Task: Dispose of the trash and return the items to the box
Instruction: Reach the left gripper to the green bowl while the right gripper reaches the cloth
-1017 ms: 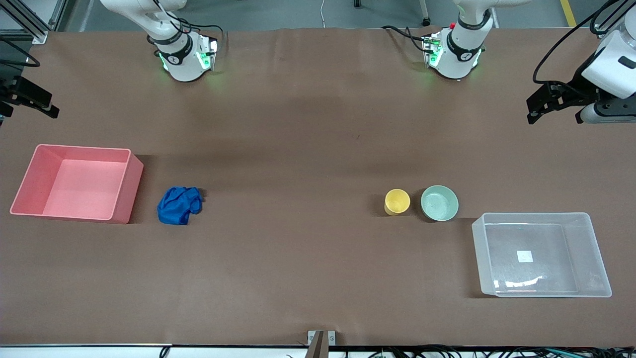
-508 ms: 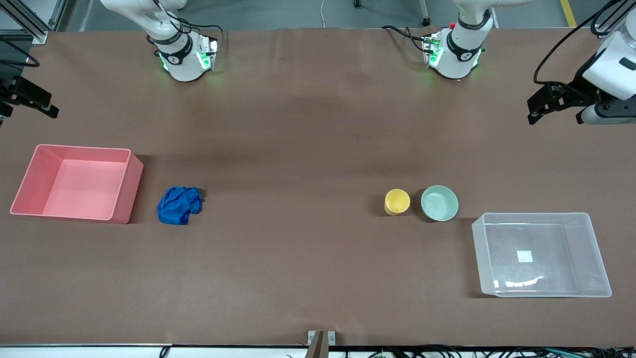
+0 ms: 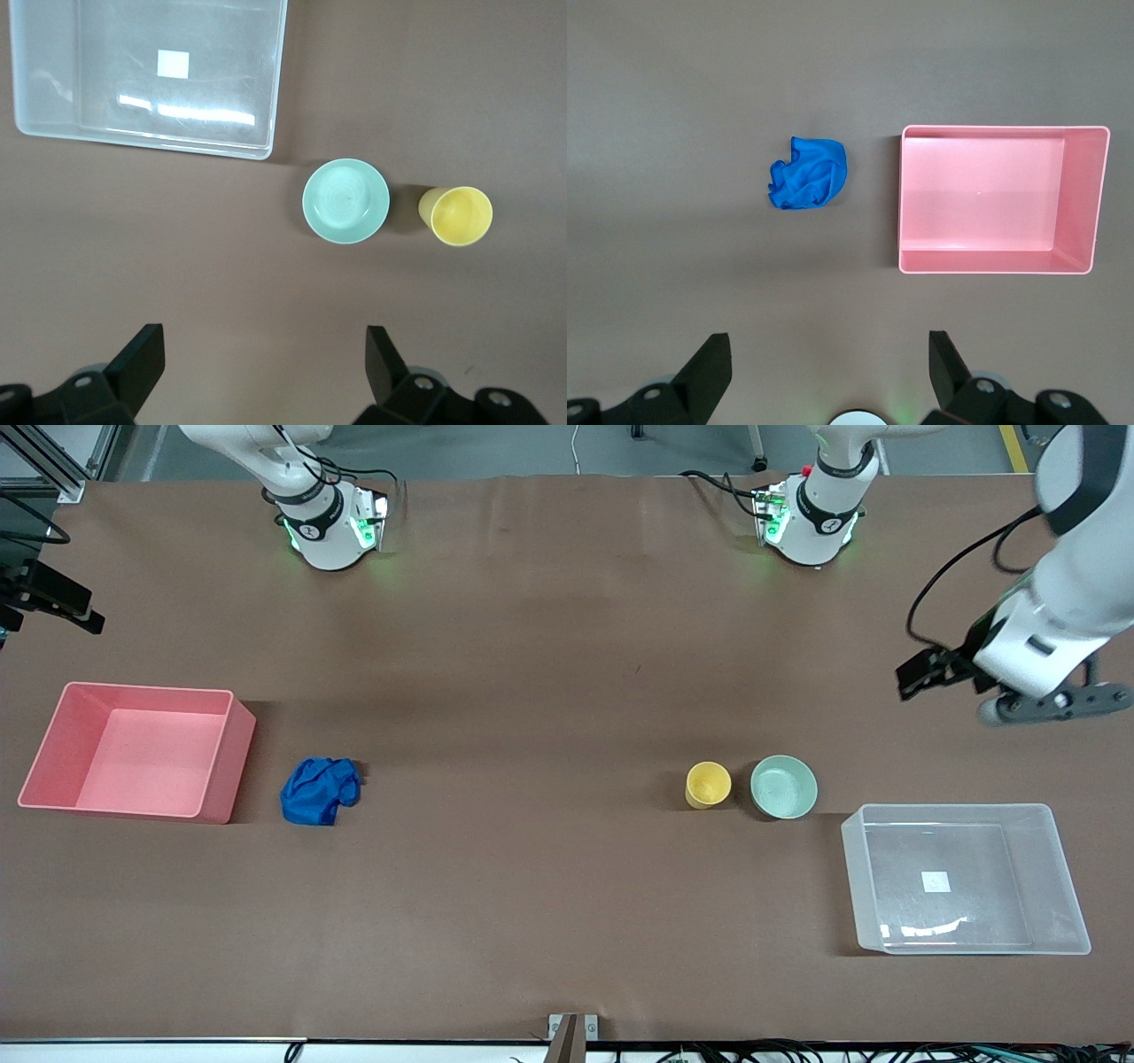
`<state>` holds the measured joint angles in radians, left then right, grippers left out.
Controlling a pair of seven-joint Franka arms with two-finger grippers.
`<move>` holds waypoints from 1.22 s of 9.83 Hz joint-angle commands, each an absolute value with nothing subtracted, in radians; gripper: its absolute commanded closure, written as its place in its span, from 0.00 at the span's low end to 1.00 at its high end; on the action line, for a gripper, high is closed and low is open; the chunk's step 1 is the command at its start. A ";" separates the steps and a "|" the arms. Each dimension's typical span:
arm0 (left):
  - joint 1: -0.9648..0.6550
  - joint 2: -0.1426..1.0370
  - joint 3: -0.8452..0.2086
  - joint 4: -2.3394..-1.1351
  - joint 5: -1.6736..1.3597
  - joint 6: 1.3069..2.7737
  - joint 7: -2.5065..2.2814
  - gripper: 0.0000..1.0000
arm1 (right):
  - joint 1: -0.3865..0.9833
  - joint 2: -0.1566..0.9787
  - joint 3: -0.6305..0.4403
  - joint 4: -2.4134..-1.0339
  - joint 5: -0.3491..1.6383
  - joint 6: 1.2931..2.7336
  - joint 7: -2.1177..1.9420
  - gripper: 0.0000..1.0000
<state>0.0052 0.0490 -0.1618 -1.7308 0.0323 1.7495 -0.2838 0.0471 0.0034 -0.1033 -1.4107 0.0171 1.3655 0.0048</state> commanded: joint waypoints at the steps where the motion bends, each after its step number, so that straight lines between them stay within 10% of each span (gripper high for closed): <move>1: 0.005 0.066 -0.182 -1.908 0.020 1.930 -0.381 0.00 | 0.040 -0.005 -0.101 -1.427 0.028 1.384 -0.002 0.02; 7: 0.014 0.218 -0.201 -2.180 0.026 2.452 -0.505 0.01 | 0.052 0.081 -0.100 -1.537 0.038 1.589 0.002 0.02; 12: 0.037 0.397 -0.198 -2.186 0.028 2.652 -0.506 0.35 | 0.060 0.149 -0.100 -1.758 0.026 1.833 0.008 0.04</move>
<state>0.0334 0.3383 -0.1938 -2.1850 0.0323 2.6055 -0.4974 0.0571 0.1459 -0.0994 -1.7085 0.0253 1.7893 0.0047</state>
